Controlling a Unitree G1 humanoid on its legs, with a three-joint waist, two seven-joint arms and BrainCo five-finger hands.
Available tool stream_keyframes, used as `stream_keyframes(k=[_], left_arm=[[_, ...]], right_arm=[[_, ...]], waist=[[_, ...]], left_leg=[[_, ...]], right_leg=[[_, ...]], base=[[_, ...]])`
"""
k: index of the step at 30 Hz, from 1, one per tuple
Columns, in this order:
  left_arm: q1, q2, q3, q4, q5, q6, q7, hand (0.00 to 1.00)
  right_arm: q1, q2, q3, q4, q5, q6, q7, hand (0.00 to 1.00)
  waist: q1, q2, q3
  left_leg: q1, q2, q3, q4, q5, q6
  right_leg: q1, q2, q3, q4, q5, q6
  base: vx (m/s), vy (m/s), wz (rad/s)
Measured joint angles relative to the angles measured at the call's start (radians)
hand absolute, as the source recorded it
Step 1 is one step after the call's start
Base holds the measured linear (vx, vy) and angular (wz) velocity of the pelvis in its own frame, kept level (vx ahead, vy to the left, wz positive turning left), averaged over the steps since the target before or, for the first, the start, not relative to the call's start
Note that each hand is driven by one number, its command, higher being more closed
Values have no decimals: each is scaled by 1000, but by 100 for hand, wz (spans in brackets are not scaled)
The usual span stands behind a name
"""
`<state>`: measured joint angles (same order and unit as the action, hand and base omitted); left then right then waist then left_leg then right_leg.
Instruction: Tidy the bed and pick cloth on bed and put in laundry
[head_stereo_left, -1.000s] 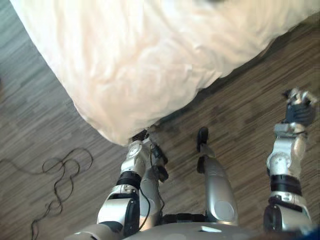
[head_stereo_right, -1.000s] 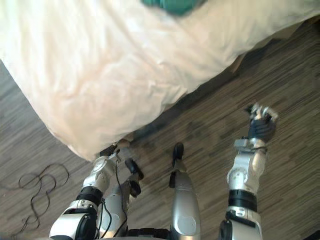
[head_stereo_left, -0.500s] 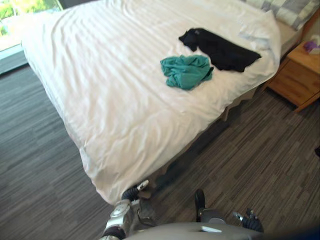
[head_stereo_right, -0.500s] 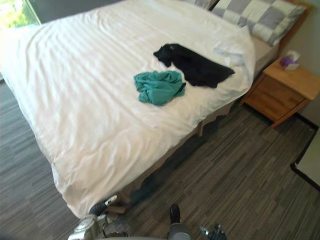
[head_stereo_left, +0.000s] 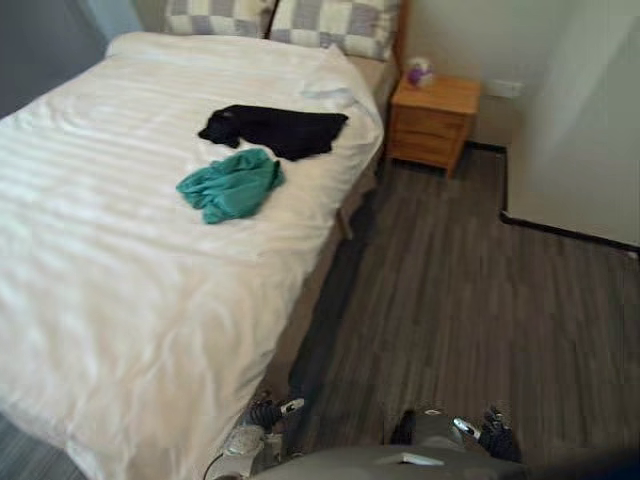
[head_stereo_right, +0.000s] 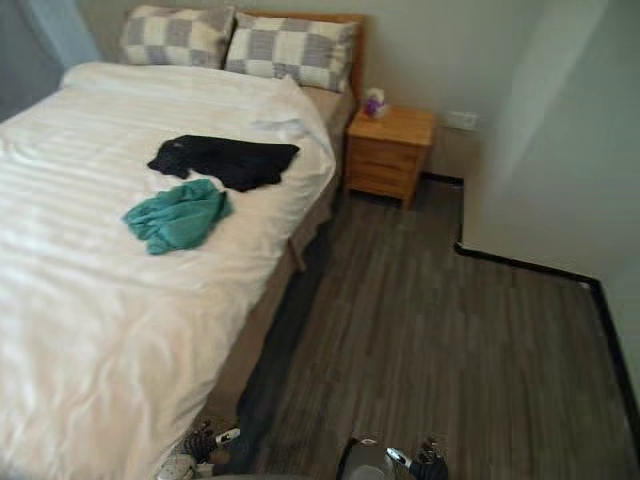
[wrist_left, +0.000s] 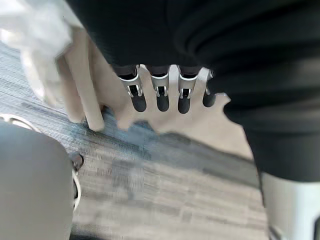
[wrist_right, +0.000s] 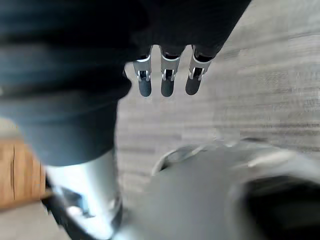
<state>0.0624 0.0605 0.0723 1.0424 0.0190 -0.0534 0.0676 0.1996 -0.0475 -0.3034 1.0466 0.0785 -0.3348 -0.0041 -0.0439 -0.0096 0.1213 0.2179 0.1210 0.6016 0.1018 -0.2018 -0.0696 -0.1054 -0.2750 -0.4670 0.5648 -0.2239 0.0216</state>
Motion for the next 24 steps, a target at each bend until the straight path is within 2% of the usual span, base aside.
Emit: stream_keyframes(k=[1,2,3,4,5,7,9,11,12,13,14,15,16,17,18,21,24], left_arm=[[-8,7,-3,2,-5,3,7,0],[-12,-2,-24,2,-9,4,12,0],[-10,-9,-36,1,-9,5,16,0],[-17,-16,-40,1,-9,4,20,0],[-18,-18,-44,0,-9,3,20,0],[-13,-20,-41,-3,-15,-2,19,0],[-7,-15,-30,-3,-51,-2,20,0],[-2,1,-15,1,-81,-8,22,0],[3,4,-4,0,-89,-12,20,0],[2,-6,20,0,-103,-31,21,0],[5,-13,25,0,-112,-40,20,0],[8,-21,23,1,-117,-53,17,0],[12,-22,16,2,-117,-58,16,0],[20,-25,6,2,-118,-65,12,0],[14,-23,6,7,-118,-66,2,0],[13,-4,10,22,-124,-63,-21,0],[16,10,10,23,-125,-56,-21,0]], right_arm=[[-11,3,0,-4,-1,0,-4,0],[-25,-2,8,-16,-4,-2,-11,0],[-40,-9,14,-21,-5,0,-16,0],[-42,-11,22,-19,-7,1,-19,0],[-44,-11,23,-16,-13,2,-20,0],[-45,-23,39,-8,-27,5,-16,0],[-51,-32,50,-9,-28,8,-10,0],[-47,-30,84,-2,-38,13,3,0],[-47,-30,84,5,-42,13,6,0],[-52,-38,82,20,-48,13,11,0],[-57,-45,82,29,-53,14,14,0],[-73,-60,80,42,-54,15,16,0],[-75,-65,81,42,-54,15,17,0],[-69,-78,78,41,-50,16,18,0],[-66,-79,73,44,-46,22,18,0],[-29,-49,45,51,-16,58,24,0],[-9,-33,12,52,21,95,71,0]], waist=[[4,-12,-1],[8,15,-2],[6,30,8],[2,33,12],[2,25,16],[6,31,16],[8,39,13],[14,16,28],[20,12,27],[43,8,31],[53,20,27],[57,46,30],[54,60,28],[43,86,15],[30,96,22],[33,66,18],[35,48,14]], left_leg=[[-5,1,6,2,6,-10],[-23,41,19,12,14,-21],[-34,68,24,39,18,-15],[-44,85,19,57,22,-14],[-42,81,17,47,23,-17],[-41,70,37,19,50,-13],[-27,72,51,32,51,-15],[-38,67,-8,101,48,-12],[-53,66,-56,131,46,-7],[-84,41,-230,172,19,19],[-91,23,-303,172,3,26],[-94,-8,-413,162,-27,29],[-93,-13,-439,150,-42,28],[-80,-4,-456,110,-77,26],[-55,2,-452,69,-102,30],[-42,-17,-433,54,-97,42],[-12,-24,-432,28,-90,40]], right_leg=[[13,36,-5,-66,-7,-10],[64,119,-2,-225,25,-35],[97,164,5,-327,68,-45],[155,208,27,-469,138,-53],[175,219,38,-517,162,-56],[225,255,88,-648,232,-54],[226,260,117,-661,250,-51],[222,252,173,-662,251,-50],[217,252,193,-662,252,-47],[205,244,255,-662,255,-33],[192,246,282,-663,259,-27],[174,253,327,-667,265,-23],[165,260,342,-667,272,-22],[146,277,351,-667,288,-12],[147,287,351,-667,306,-6],[148,263,350,-667,321,0],[160,259,347,-667,324,4]], base=[[107,-270,-102],[82,-240,-87],[23,-295,-92],[-22,-164,-59],[-54,-134,-52],[-84,-45,-61],[-79,3,-59],[-88,13,-51],[-71,-6,-83],[-65,23,-95],[-75,107,-133],[-74,139,-99],[-92,175,-98],[-57,160,-49],[-43,155,-34],[-35,137,-9],[39,68,-5]])
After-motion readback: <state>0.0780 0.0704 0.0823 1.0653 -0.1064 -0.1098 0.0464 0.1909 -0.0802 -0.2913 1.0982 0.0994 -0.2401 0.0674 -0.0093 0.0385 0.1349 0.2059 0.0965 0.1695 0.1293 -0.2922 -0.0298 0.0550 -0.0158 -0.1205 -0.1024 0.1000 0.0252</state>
